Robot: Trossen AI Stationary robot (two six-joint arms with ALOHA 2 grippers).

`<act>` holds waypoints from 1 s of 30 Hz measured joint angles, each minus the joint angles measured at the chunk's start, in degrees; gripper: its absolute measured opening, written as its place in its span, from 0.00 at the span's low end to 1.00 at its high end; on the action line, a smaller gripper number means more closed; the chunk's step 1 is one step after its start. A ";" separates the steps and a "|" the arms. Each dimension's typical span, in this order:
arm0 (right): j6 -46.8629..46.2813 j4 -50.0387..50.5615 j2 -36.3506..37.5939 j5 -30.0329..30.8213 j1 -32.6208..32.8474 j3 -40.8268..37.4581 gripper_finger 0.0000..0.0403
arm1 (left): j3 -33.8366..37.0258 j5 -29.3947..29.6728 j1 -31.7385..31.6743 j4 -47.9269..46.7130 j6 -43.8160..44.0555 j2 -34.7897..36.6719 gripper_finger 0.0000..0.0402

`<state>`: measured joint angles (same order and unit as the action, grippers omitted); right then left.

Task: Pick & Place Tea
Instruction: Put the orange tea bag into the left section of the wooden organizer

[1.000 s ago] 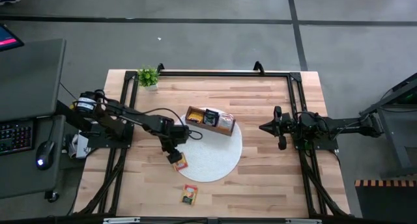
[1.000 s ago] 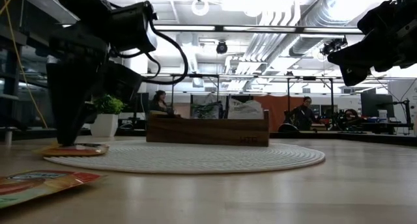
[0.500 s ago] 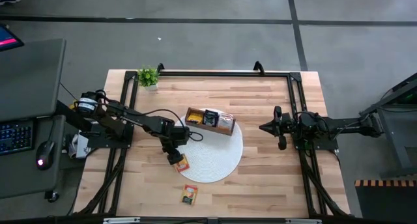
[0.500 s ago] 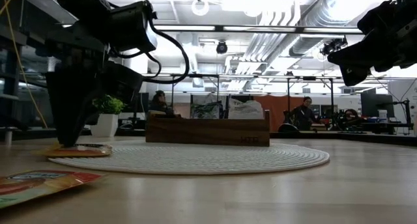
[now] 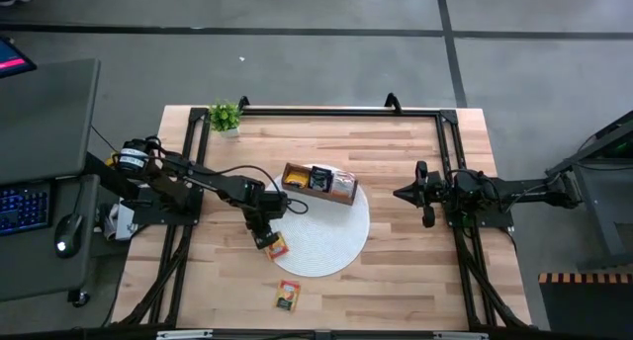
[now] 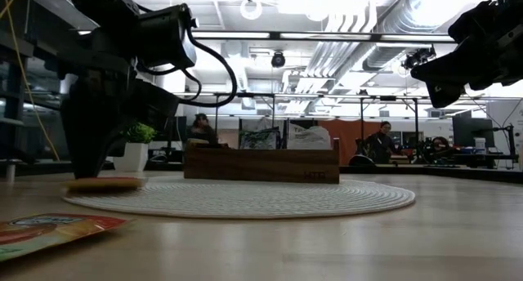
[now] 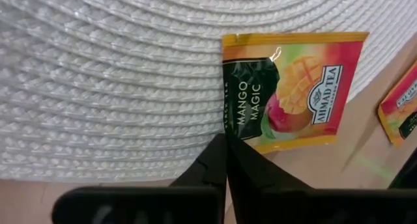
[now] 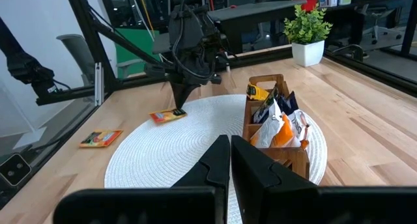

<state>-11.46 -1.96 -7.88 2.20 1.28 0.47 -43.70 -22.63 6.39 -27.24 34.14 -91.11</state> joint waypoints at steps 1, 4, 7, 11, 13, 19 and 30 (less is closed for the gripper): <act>-0.02 0.00 0.00 0.00 0.00 0.00 0.03 | 0.00 0.00 0.00 -0.07 0.01 0.00 0.00; -0.01 0.02 0.00 0.00 0.00 -0.01 0.03 | 0.00 -0.57 -0.02 -0.13 0.17 0.00 0.00; 0.00 0.01 0.00 -0.01 0.01 -0.01 0.03 | -0.42 -1.14 -0.02 -1.44 0.60 0.00 0.00; -0.02 0.00 0.00 0.00 0.02 0.00 0.03 | -2.68 -0.59 -0.02 -5.94 -0.32 0.93 0.00; -0.02 0.02 0.00 0.00 0.02 0.00 0.03 | -4.38 0.30 -0.02 -7.76 -1.04 1.18 0.00; 0.00 0.02 0.00 -0.02 0.02 -0.02 0.03 | -10.46 4.93 -0.02 -16.87 -3.98 3.44 0.00; -0.01 0.02 0.00 0.00 0.01 -0.01 0.03 | -26.53 19.38 -0.69 -35.65 -18.24 3.52 0.00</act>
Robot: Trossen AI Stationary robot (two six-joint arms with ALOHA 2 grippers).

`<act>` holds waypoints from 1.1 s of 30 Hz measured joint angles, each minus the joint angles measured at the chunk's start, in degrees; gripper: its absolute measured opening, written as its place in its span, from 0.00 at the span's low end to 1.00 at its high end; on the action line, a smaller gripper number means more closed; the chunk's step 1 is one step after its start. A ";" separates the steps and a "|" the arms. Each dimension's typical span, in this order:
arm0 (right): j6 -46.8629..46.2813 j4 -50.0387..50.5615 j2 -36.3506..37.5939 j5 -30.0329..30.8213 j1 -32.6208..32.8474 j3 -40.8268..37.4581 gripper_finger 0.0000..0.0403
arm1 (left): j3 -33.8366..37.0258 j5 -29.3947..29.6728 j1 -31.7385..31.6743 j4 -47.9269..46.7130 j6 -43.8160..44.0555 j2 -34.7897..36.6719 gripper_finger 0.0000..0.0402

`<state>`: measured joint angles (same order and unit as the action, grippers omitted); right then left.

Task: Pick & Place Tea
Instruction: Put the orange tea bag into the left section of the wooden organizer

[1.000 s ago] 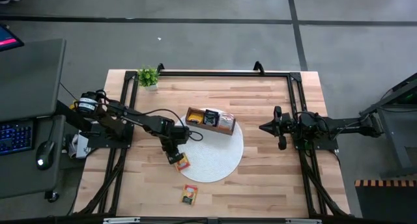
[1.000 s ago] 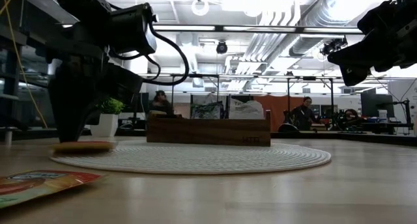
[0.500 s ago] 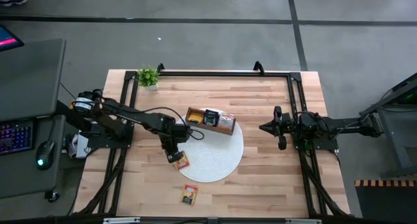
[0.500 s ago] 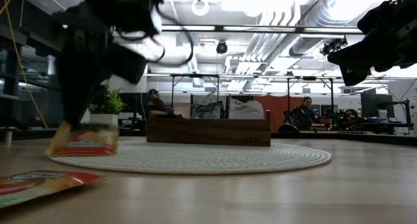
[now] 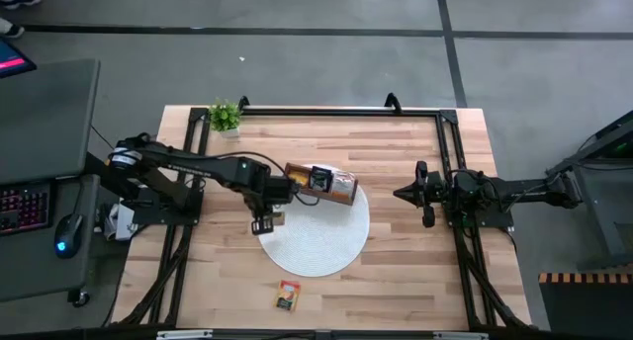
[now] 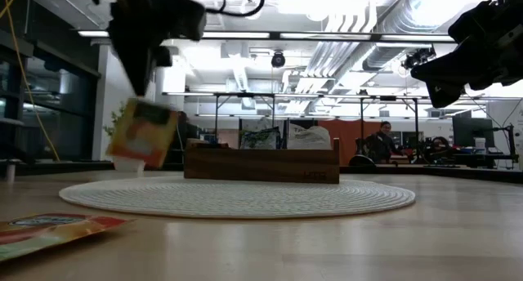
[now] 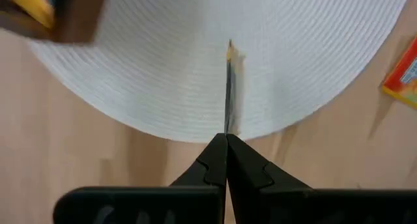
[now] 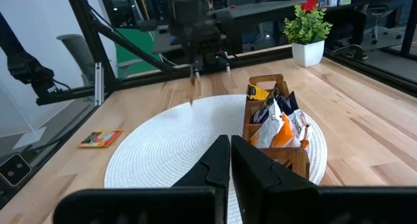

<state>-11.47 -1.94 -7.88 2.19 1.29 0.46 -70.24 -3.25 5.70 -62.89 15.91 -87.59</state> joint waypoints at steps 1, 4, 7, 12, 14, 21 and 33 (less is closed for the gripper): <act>-0.01 -0.02 0.00 -0.02 0.01 0.01 0.03 | -0.95 0.76 -0.28 -0.43 -0.58 0.00 0.00; 0.00 0.00 0.00 -0.02 0.01 -0.01 0.03 | -3.31 3.66 -1.39 -1.33 -1.94 0.00 0.00; 0.00 0.00 -0.01 -0.02 -0.01 0.00 0.03 | -5.02 8.42 -2.51 -2.00 -3.51 0.00 0.00; 0.01 -0.02 -0.02 -0.02 -0.01 0.01 0.03 | -6.75 8.35 -4.27 -2.24 -4.14 0.00 0.00; 0.01 0.00 -0.02 -0.02 -0.01 0.01 0.03 | -6.66 6.86 -4.36 -2.75 -3.78 -0.02 0.00; -0.01 0.00 -0.02 -0.02 -0.01 0.01 0.03 | -0.59 -1.65 -4.35 0.11 -0.11 0.00 0.00; 0.00 -0.01 -0.02 -0.02 0.01 0.01 0.03 | 16.19 -11.32 -6.85 16.50 7.14 -0.04 0.08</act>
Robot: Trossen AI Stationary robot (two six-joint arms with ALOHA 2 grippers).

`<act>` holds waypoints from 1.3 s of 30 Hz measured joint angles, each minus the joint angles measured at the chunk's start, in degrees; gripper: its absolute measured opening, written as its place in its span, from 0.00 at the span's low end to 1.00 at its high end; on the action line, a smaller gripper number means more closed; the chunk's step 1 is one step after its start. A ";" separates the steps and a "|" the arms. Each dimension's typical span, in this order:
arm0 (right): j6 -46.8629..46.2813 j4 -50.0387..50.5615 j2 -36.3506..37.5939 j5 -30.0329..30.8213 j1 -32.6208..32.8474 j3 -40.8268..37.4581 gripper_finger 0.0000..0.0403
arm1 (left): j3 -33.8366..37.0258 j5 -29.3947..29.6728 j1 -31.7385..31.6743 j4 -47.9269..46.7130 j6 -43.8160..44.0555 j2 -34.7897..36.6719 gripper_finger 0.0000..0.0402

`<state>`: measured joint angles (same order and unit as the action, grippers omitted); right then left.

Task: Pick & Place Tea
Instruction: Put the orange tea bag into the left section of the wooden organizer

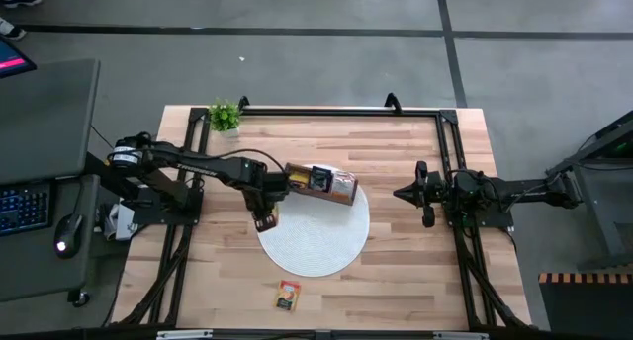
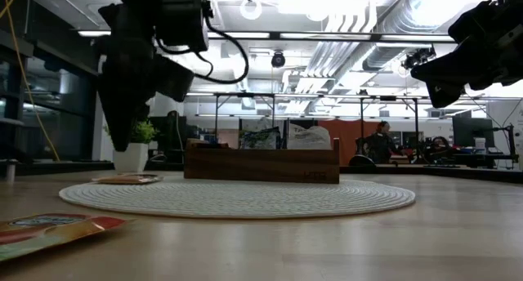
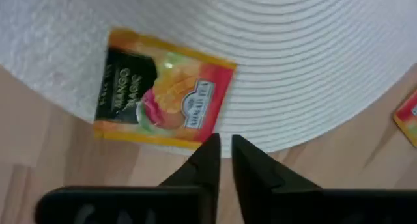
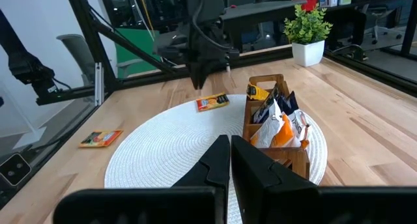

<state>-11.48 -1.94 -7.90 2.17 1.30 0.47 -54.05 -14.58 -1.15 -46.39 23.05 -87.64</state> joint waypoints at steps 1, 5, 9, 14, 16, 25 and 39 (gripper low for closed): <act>0.01 0.01 0.00 0.00 0.00 0.00 0.03 | 0.31 0.05 -0.06 0.00 0.50 0.00 0.12; -0.01 -0.01 0.00 0.00 0.00 0.00 0.03 | 0.55 2.10 -1.20 -0.08 2.39 0.00 0.28; 0.01 -0.01 0.00 0.01 -0.02 0.00 0.03 | 0.55 4.64 -1.93 -0.73 5.97 0.00 0.44; 0.01 -0.01 0.00 0.00 -0.01 -0.01 0.03 | 0.86 5.76 -3.90 -2.53 10.81 0.00 0.55; -0.01 0.01 0.00 0.00 0.00 0.00 0.03 | 2.12 5.05 -4.98 0.17 12.47 0.16 0.57; -0.01 -0.01 0.01 0.00 -0.02 -0.01 0.03 | 15.98 3.09 -6.46 15.11 20.93 10.60 0.56; 0.00 0.01 0.02 0.00 -0.02 -0.02 0.03 | 23.80 2.89 -6.36 25.26 26.74 13.66 0.56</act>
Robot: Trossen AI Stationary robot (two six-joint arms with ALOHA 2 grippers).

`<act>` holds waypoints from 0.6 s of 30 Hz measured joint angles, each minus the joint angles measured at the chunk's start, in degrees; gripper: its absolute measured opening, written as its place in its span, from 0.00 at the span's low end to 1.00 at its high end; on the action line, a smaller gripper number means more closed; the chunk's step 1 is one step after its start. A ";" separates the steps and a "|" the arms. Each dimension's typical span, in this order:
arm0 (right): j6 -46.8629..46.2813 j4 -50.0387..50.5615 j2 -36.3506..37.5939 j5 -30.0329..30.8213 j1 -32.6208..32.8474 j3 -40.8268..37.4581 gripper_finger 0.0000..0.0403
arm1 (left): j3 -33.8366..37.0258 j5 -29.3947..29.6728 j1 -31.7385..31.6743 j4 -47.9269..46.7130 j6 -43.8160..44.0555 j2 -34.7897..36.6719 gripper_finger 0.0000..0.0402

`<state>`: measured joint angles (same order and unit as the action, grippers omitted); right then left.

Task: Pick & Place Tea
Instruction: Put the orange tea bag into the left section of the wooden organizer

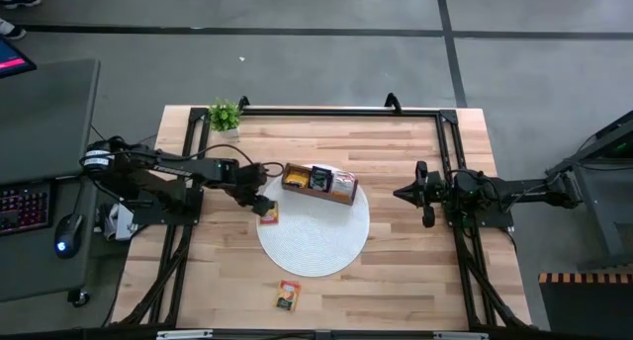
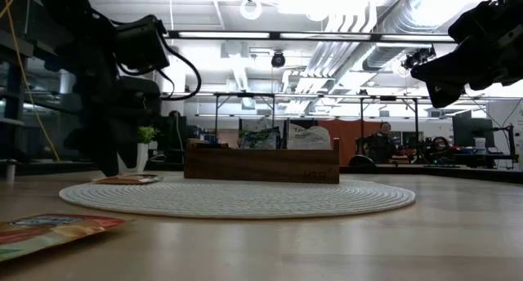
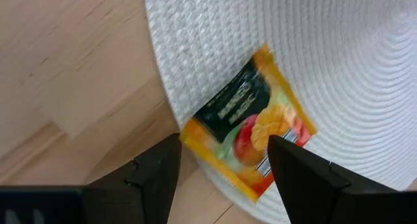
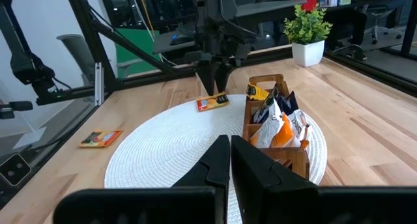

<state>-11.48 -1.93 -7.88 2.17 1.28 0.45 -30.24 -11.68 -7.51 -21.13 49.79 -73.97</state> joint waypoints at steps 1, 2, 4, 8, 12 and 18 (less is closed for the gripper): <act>0.00 -0.02 0.00 0.01 0.01 0.00 0.03 | 0.14 0.01 0.00 0.63 0.07 0.00 0.56; 0.00 0.00 -0.02 0.00 0.00 0.00 0.03 | 0.16 0.02 0.00 0.76 0.22 0.00 0.56; 0.01 -0.02 -0.02 0.00 0.02 0.00 0.03 | 0.16 0.02 0.00 1.00 0.33 0.00 0.56; 0.00 -0.02 0.00 0.00 0.01 0.00 0.03 | 0.16 0.09 0.00 1.27 0.49 0.00 0.56; 0.01 -0.02 0.00 0.01 0.01 0.00 0.03 | 0.16 0.55 0.00 1.30 0.83 0.00 0.56; 0.01 -0.02 0.00 0.00 0.00 0.02 0.03 | 0.16 0.70 0.00 1.69 1.12 0.00 0.56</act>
<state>-11.46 -1.96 -7.88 2.17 1.28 0.47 -30.09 -10.98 -7.51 -19.44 50.91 -73.97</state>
